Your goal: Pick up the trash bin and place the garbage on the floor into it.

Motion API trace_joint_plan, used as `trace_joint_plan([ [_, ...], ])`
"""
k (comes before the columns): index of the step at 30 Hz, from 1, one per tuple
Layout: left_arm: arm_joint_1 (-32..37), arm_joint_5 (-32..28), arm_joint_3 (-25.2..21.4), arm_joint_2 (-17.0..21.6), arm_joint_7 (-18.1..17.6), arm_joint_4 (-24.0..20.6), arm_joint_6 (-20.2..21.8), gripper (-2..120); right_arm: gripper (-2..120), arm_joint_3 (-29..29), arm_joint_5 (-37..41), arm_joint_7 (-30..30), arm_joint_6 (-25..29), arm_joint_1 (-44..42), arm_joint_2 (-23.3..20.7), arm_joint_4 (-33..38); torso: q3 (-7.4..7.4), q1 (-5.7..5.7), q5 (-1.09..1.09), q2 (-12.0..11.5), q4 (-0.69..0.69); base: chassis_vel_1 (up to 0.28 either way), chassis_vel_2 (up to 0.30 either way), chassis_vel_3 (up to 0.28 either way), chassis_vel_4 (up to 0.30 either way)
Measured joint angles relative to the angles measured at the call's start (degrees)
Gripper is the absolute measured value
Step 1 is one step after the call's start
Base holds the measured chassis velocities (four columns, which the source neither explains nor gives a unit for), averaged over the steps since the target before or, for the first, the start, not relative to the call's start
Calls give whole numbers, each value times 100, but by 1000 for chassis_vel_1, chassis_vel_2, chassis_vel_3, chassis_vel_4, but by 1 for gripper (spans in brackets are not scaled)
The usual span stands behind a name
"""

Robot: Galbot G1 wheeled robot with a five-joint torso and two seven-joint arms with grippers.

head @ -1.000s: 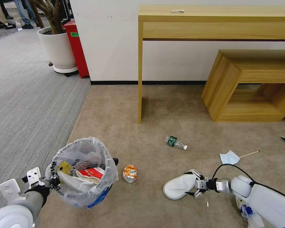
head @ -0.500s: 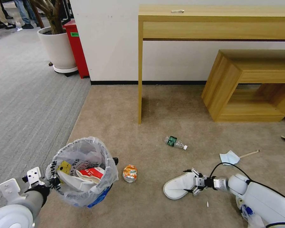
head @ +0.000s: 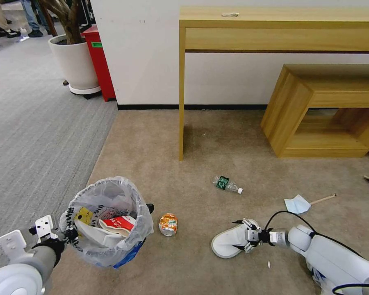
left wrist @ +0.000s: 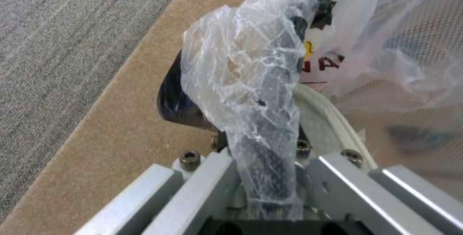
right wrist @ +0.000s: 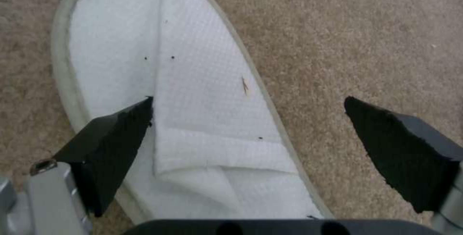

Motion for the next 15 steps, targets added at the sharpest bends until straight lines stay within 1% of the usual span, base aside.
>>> trace_joint_plan([
  [4,-11,0,-1,10,23,23,0,1,99,0,-24,122,3,0,16,-76,0,0,-1,0,0,0,0,0,0],
  [5,-23,0,3,11,28,26,0,1,95,1,-25,136,18,6,28,-120,0,0,-1,0,0,0,0,0,0],
  [6,-30,1,8,12,35,27,0,1,89,5,-34,144,41,16,45,-168,0,0,0,0,-1,0,0,0,0],
  [7,-30,1,8,12,35,27,0,1,89,5,-34,144,41,16,45,-168,0,0,0,0,-1,0,0,0,0],
  [8,-35,2,13,13,39,28,0,1,86,10,-38,141,58,26,57,-196,0,0,-1,0,-1,0,0,0,0],
  [10,-44,3,22,12,47,29,0,1,75,24,-37,116,114,50,89,-271,0,0,-1,0,0,0,0,0,0],
  [11,-44,3,22,12,47,29,0,1,75,24,-37,116,114,50,89,-271,0,0,-1,0,0,0,0,0,0],
  [12,-45,4,23,10,47,29,0,1,71,26,-38,103,129,54,99,-290,0,0,-1,0,0,0,0,0,0],
  [14,-44,6,24,9,54,30,0,1,61,28,-25,40,149,61,114,-316,0,0,-1,0,0,0,0,0,0],
  [15,-44,6,24,9,54,30,0,1,61,28,-25,40,149,61,114,-316,0,0,-1,0,0,0,0,0,0],
])
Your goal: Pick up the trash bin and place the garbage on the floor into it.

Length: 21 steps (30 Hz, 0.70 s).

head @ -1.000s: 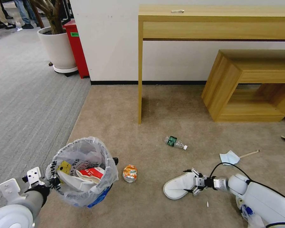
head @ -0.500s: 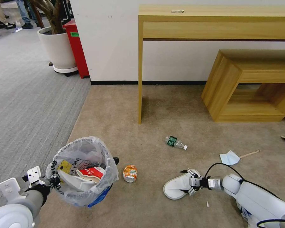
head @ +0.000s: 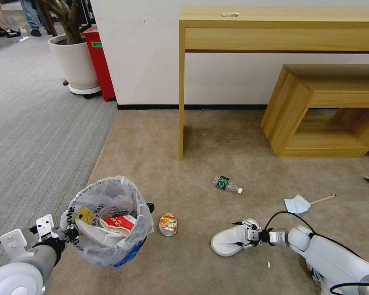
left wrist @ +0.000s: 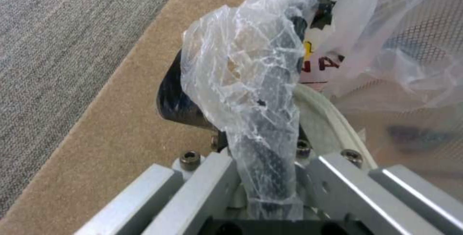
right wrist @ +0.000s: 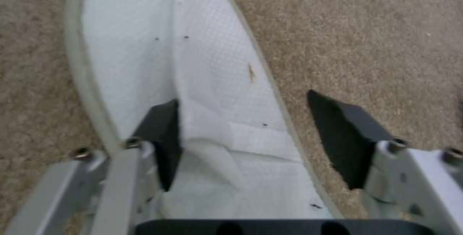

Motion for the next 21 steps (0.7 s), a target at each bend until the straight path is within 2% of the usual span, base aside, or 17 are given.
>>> trace_joint_plan([
  [3,5,4,0,1,5,2,0,1,47,4,28,-30,19,12,27,-27,0,0,0,0,0,0,0,0,0],
  [5,4,6,0,0,6,2,0,1,43,5,37,-42,28,21,40,-40,0,0,0,0,0,0,0,0,0],
  [7,-4,7,11,-12,8,2,0,1,31,6,65,-50,41,33,62,-51,0,0,0,0,0,0,0,0,0],
  [9,-4,9,16,-17,8,2,0,1,28,6,71,-50,51,36,73,-61,0,0,0,0,0,0,0,0,0],
  [11,-5,15,21,-19,9,2,0,1,18,8,94,-59,67,42,90,-73,0,0,0,0,0,0,0,0,0],
  [12,-5,15,21,-19,9,2,0,1,18,8,94,-59,67,42,90,-73,0,0,0,0,0,0,0,0,0],
  [15,-12,16,22,-18,12,5,0,1,6,9,134,-92,87,52,107,-91,0,0,0,0,0,0,0,0,0],
  [18,-14,17,22,-18,13,13,0,1,0,9,161,-124,99,67,119,-108,0,0,0,0,0,0,0,0,0],
  [21,-15,24,25,-20,18,21,0,1,0,9,193,-162,114,79,137,-127,0,0,0,0,1,0,0,0,0],
])
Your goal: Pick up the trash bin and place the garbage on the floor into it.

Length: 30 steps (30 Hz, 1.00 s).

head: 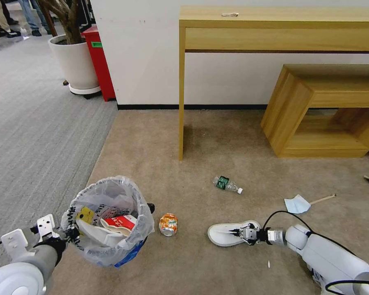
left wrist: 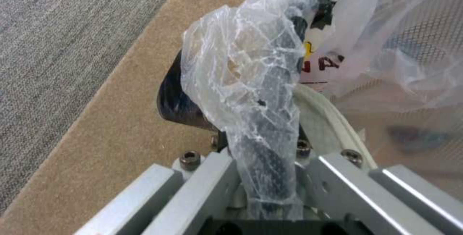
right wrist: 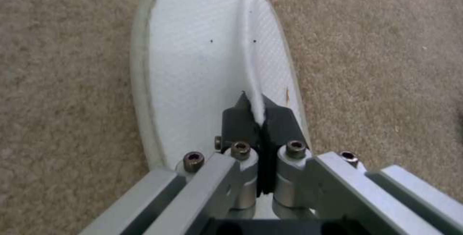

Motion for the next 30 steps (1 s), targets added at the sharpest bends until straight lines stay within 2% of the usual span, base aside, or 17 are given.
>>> trace_joint_plan([
  [11,9,6,8,-1,5,8,0,1,0,123,250,-97,60,-61,-21,81,0,0,0,0,0,0,0,0,0],
  [15,-7,40,40,-2,5,56,0,1,0,254,538,-75,59,-173,-165,436,0,0,0,0,0,0,0,0,0],
  [18,-5,64,58,1,12,70,0,1,0,398,796,-69,44,-282,-332,842,0,0,1,0,0,0,0,0,0],
  [22,7,105,85,-22,19,74,0,1,0,744,1334,-45,-58,-489,-676,1720,0,0,0,0,-1,0,0,0,0],
  [30,28,128,123,-26,19,27,0,1,0,1070,2023,-64,-179,-659,-1088,2699,0,0,0,0,-1,0,0,0,0],
])
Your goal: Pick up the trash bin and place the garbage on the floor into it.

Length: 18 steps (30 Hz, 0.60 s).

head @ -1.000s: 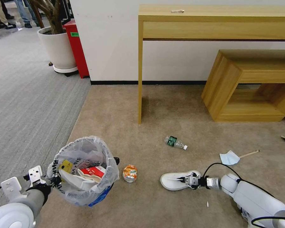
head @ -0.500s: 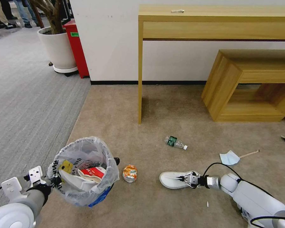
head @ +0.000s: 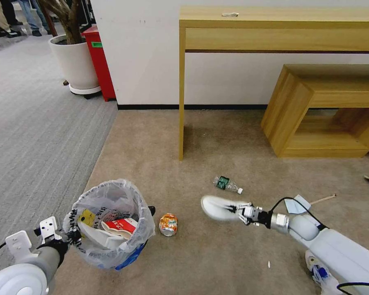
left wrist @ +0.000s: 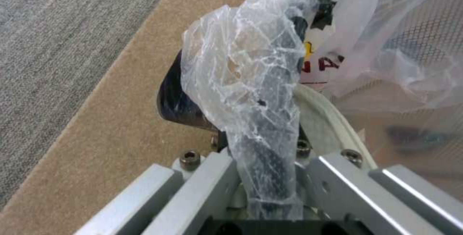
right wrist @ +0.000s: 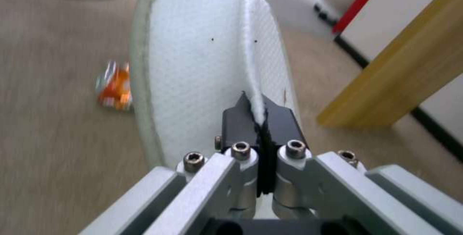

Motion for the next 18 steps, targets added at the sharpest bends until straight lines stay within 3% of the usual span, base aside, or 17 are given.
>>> trace_joint_plan([
  [9,22,4,43,3,2,-39,0,1,0,217,412,-12,-135,-119,-249,831,0,0,0,0,1,0,0,0,0],
  [18,41,41,86,1,21,-90,0,1,0,347,979,151,-461,-19,-538,2216,0,0,-2,0,2,0,0,0,0],
])
